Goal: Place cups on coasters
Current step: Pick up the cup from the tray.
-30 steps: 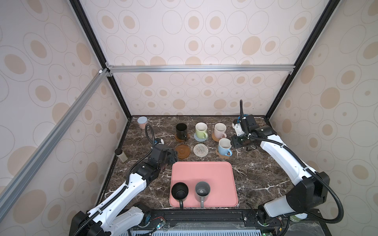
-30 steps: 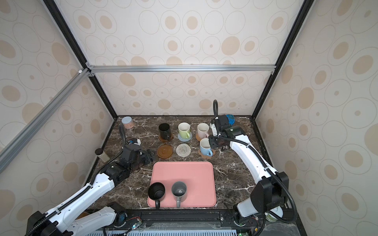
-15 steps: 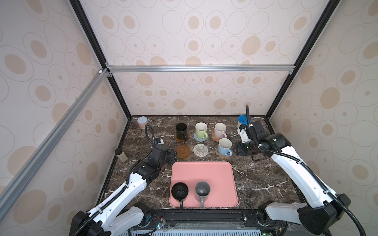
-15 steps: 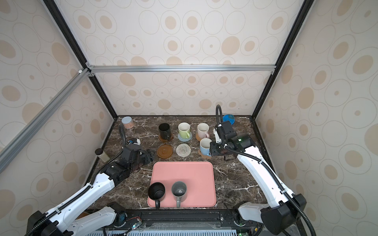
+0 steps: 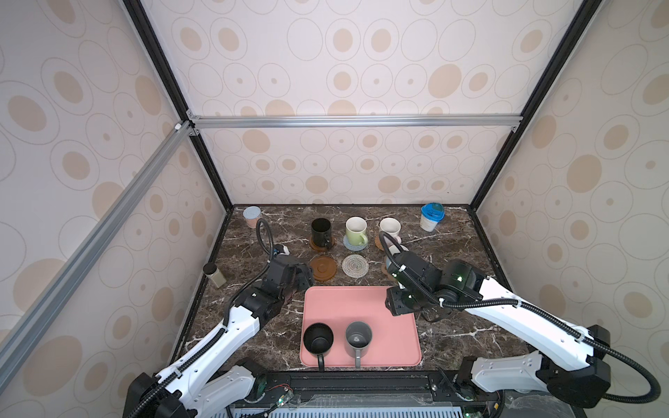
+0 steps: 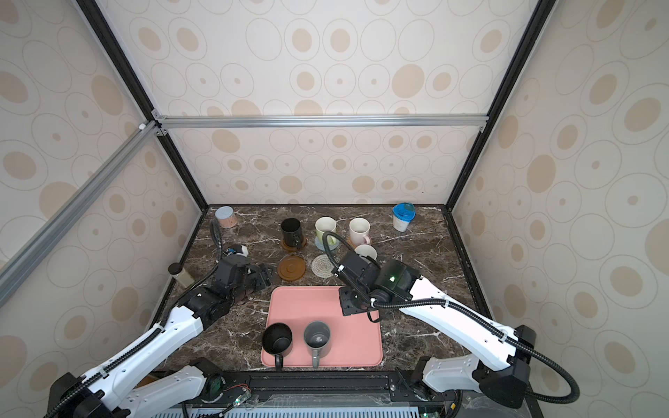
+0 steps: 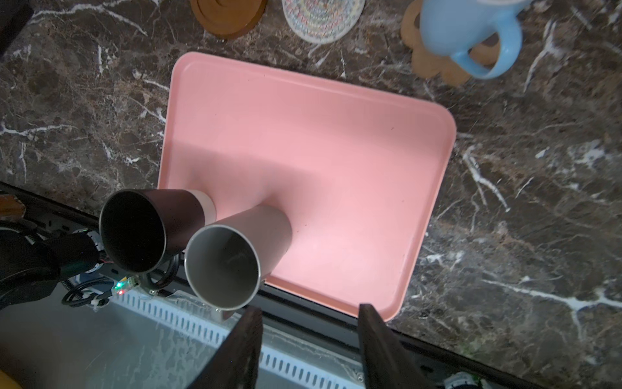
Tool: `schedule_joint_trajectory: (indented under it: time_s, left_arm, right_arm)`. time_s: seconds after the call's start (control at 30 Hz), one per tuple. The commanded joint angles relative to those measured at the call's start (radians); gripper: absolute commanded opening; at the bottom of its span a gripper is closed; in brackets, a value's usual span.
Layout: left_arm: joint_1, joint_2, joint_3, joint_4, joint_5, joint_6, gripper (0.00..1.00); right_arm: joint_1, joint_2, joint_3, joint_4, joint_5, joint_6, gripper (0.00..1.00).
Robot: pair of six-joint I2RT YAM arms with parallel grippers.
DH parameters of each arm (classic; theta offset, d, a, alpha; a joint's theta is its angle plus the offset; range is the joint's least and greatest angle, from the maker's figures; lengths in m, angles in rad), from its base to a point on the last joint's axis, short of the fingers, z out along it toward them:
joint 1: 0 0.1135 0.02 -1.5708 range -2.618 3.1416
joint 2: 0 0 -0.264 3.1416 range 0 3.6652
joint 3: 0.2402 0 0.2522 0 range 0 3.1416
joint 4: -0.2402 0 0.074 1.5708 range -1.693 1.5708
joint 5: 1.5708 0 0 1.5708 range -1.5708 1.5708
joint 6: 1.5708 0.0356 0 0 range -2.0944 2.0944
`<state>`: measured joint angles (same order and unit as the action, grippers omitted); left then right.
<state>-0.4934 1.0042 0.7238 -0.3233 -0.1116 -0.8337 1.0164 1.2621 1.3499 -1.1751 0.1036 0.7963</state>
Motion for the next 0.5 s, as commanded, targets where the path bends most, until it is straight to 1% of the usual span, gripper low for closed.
schedule_joint_trajectory:
  time_s: [0.0,0.07,0.23,0.47]
  left_arm:
    - [0.010,-0.016,-0.003,0.007,-0.019,0.009,0.74]
    - [0.010,-0.018,-0.012,0.012,-0.017,0.007,0.74]
    - [0.010,-0.021,-0.030,0.021,-0.006,0.005,0.74]
    - [0.012,-0.040,-0.051,0.019,0.003,0.009,0.74]
  right_arm:
    - [0.103,0.022,-0.018,-0.052,0.037,0.172,0.51]
    - [0.168,0.052,-0.018,-0.047,0.032,0.215,0.52]
    - [0.266,0.142,0.004,-0.032,0.008,0.253,0.53]
    - [0.328,0.229,0.025,-0.006,-0.021,0.259,0.54]
